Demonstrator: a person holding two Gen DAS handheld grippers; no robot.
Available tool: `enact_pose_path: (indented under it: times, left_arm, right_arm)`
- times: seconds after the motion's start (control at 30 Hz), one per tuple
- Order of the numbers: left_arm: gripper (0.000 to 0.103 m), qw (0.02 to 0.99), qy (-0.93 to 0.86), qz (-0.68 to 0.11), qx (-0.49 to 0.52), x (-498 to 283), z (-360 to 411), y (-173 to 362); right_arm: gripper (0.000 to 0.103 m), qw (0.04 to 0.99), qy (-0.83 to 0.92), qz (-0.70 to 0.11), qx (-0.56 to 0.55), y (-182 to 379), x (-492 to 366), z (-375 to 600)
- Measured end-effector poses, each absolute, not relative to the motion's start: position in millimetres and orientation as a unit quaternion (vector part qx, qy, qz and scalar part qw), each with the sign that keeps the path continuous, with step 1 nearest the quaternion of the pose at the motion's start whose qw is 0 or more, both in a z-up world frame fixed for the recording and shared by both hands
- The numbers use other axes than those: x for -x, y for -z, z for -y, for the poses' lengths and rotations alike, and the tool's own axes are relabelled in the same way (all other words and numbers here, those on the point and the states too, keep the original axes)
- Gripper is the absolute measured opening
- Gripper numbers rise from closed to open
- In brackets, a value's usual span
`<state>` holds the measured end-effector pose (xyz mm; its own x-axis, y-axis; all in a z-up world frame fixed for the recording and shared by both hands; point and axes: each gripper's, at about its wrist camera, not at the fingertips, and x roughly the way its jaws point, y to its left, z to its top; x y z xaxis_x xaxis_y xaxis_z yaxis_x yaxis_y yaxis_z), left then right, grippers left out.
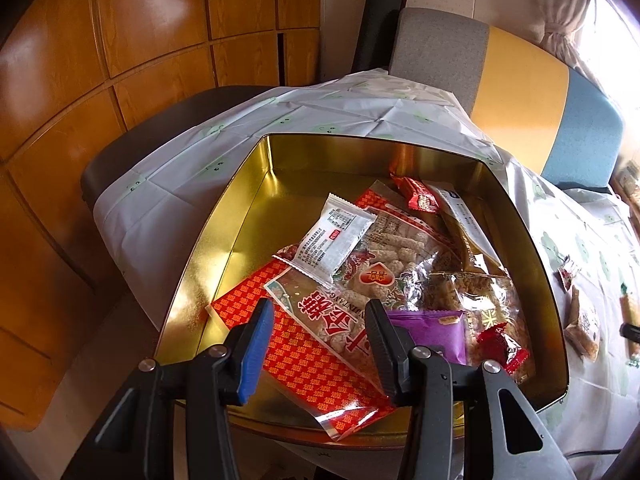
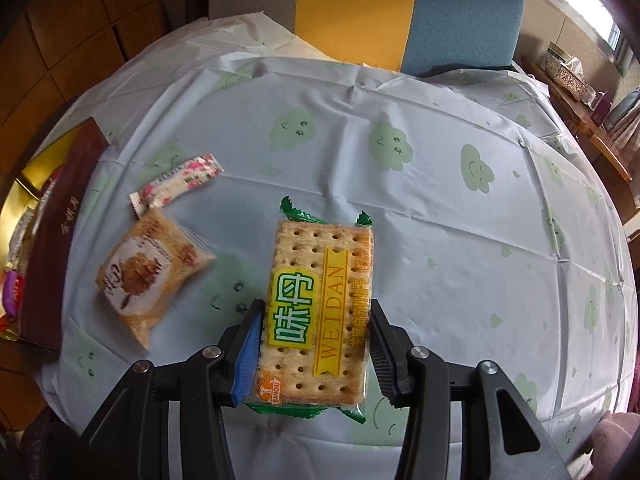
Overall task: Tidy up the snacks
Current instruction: 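Carry the WEIDAN cracker pack with the right gripper into the gold tin and release, then move both grippers away from the tin back over the remaining snacks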
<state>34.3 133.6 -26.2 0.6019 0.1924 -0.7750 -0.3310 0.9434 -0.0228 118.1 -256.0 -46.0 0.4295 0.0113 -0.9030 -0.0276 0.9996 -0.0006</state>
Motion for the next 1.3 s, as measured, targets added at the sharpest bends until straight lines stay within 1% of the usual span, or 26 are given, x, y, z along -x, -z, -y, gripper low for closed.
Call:
enact_pose_path:
  times: [0.27, 0.43, 0.57, 0.8, 0.97, 1.3]
  left_arm:
    - [0.048, 0.891, -0.161, -0.412, 0.096, -33.1, -145.4, 24.1]
    - [0.048, 0.89, -0.17, -0.411, 0.103, -32.8, -153.8, 25.3]
    - [0.048, 0.888, -0.173, -0.413, 0.107, -32.9, -156.6, 27.3]
    - [0.048, 0.883, -0.179, -0.419, 0.113, -33.5, -161.9, 32.3]
    - [0.048, 0.882, -0.18, -0.421, 0.113, -33.6, -161.6, 34.8]
    - [0.048, 0.885, -0.175, -0.42, 0.099, -33.8, -153.2, 33.8]
  right_arm:
    - [0.049, 0.862, -0.123, -0.491, 0.019, -0.1, -120.2, 173.4]
    - [0.049, 0.853, -0.204, -0.479, 0.026, -13.3, -125.9, 103.4]
    - [0.049, 0.838, -0.252, -0.484, 0.033, -10.0, -135.1, 45.2]
    - [0.051, 0.801, -0.304, -0.516, -0.008, 20.0, -158.8, -24.2]
    - [0.051, 0.798, -0.296, -0.525, 0.01, 35.8, -152.9, -35.8]
    - [0.051, 0.828, -0.274, -0.487, 0.031, 23.3, -128.7, -9.2]
